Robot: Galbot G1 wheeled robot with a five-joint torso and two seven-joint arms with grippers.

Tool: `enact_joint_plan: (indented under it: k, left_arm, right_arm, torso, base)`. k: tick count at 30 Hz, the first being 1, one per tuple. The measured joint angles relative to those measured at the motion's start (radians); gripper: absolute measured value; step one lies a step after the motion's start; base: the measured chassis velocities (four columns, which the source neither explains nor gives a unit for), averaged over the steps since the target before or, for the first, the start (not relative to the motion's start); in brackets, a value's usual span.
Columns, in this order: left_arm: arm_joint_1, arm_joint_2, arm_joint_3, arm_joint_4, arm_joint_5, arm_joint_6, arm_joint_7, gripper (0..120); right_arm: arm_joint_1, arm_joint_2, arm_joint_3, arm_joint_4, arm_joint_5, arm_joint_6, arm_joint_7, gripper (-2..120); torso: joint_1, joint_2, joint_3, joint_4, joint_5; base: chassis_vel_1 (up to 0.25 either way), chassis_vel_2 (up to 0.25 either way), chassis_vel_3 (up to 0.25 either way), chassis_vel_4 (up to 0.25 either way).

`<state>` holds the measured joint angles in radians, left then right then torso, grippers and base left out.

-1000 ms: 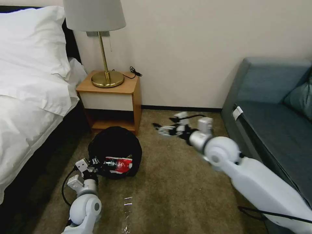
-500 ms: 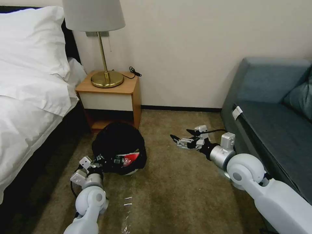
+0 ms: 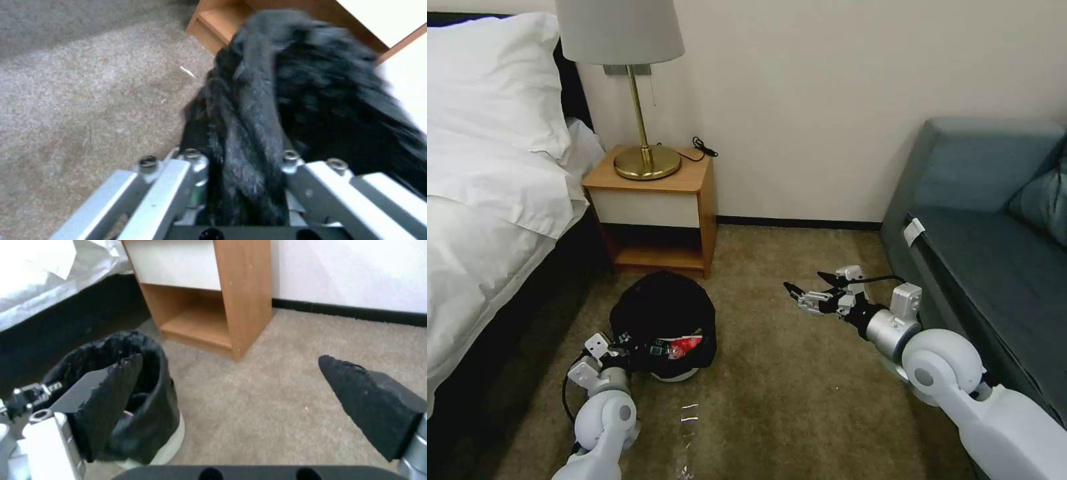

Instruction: Pick up the trash bin, then pick up the garbage on the floor and place it into the trash bin.

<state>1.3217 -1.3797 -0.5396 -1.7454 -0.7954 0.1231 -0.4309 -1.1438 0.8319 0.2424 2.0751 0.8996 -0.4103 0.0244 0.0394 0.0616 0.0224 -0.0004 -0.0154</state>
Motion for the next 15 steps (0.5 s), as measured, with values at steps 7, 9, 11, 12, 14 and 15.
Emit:
enact_joint_plan:
  k: [7, 9, 11, 12, 14, 15]
  left_arm:
    - [0.035, 0.022, -0.006, -0.032, 0.001, 0.014, 0.0, 49]
    - [0.041, 0.025, -0.007, -0.038, 0.001, 0.016, 0.0, 52]
    - [0.073, 0.036, -0.015, -0.075, 0.005, 0.017, 0.0, 64]
    - [0.073, 0.036, -0.015, -0.075, 0.005, 0.017, 0.0, 64]
    - [0.096, 0.042, -0.02, -0.102, 0.011, 0.018, 0.0, 72]
    - [0.117, 0.047, -0.024, -0.128, 0.022, 0.018, 0.001, 78]
  right_arm:
    - [-0.039, 0.015, 0.004, 0.011, -0.034, -0.001, 0.001, 100]
    - [-0.042, 0.017, 0.005, 0.013, -0.035, -0.001, 0.001, 100]
    - [-0.063, 0.022, 0.013, 0.023, -0.046, -0.003, 0.005, 100]
    - [-0.063, 0.022, 0.013, 0.023, -0.046, -0.003, 0.005, 100]
    - [-0.077, 0.023, 0.019, 0.029, -0.055, -0.003, 0.006, 100]
    - [-0.092, 0.024, 0.028, 0.039, -0.062, -0.003, 0.008, 100]
  torso:
    - [0.0, 0.0, 0.0, 0.0, 0.0]
    - [0.0, 0.0, 0.0, 0.0, 0.0]
    - [0.0, 0.0, 0.0, 0.0001, 0.0]
    - [0.0, 0.0, 0.0, 0.0001, 0.0]
    - [0.0, 0.0, 0.0, 0.0, 0.0001]
    - [0.0, 0.0, 0.0, 0.0, 0.0]
  base:
    - [0.0, 0.0, 0.0, 0.0]
    - [0.0, 0.0, 0.0, 0.0]
    - [0.0, 0.0, 0.0, 0.0]
    - [0.0, 0.0, 0.0, 0.0]
    - [0.0, 0.0, 0.0, 0.0]
    - [0.0, 0.0, 0.0, 0.0]
